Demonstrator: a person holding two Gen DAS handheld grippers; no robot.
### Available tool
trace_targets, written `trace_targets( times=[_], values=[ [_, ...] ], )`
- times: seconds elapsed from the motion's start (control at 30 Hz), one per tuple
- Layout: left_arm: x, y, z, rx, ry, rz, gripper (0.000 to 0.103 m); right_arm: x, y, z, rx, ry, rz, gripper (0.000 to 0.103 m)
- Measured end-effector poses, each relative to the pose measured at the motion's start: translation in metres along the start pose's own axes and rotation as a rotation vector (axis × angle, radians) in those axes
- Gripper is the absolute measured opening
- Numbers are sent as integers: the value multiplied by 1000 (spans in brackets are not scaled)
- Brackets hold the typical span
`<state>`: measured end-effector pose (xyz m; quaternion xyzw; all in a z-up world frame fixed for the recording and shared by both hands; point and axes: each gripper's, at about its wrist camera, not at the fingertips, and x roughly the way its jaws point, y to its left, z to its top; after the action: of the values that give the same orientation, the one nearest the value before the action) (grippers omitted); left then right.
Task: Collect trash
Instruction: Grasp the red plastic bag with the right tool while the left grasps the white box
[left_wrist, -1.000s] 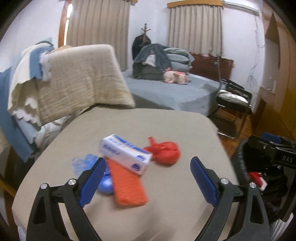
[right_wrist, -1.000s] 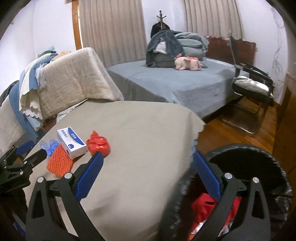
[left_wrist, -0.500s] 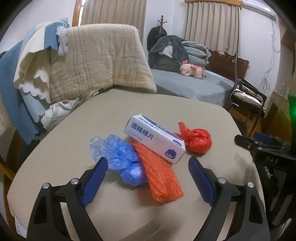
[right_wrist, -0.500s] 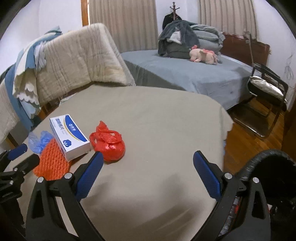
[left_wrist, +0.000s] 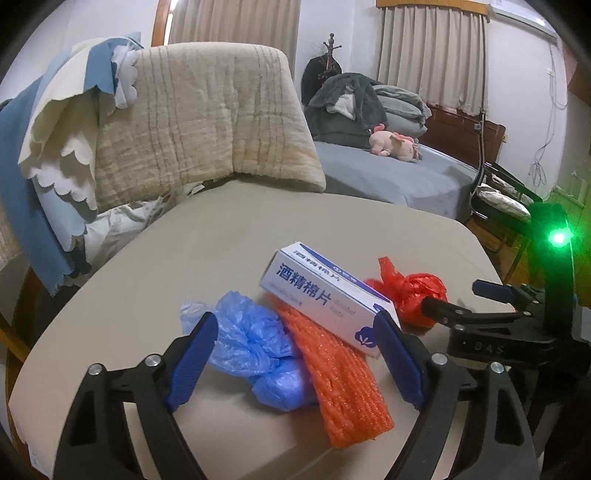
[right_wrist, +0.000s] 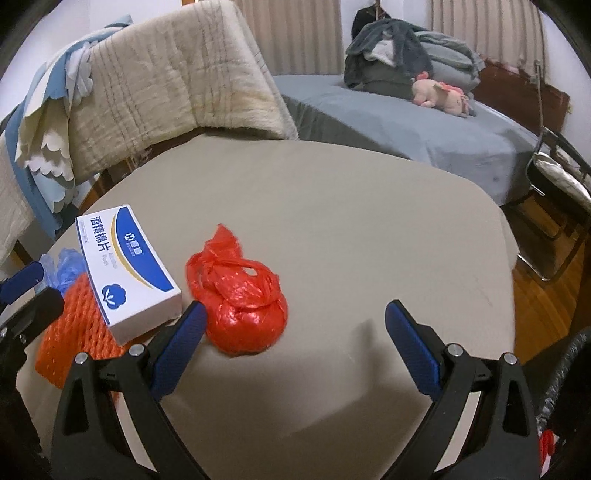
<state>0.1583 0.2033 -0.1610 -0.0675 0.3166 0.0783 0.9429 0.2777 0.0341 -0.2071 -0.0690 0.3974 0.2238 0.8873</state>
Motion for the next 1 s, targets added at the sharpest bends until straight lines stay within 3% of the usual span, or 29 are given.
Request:
trace_targets(
  times=[0.17, 0.33, 0.63, 1.0],
  values=[
    [0, -1, -4, 1, 10, -5, 84, 10, 7, 4, -17, 32, 46, 80],
    [-1, -1, -6, -3, 16, -7, 84, 12, 18, 4, -43, 52, 143, 37],
    [-5, -9, 2, 1, -1, -22, 84, -2, 11, 2, -15, 31, 133, 34],
    [24, -45, 7, 43, 43, -30, 85, -12, -11, -1, 43, 19, 110, 34]
  ],
)
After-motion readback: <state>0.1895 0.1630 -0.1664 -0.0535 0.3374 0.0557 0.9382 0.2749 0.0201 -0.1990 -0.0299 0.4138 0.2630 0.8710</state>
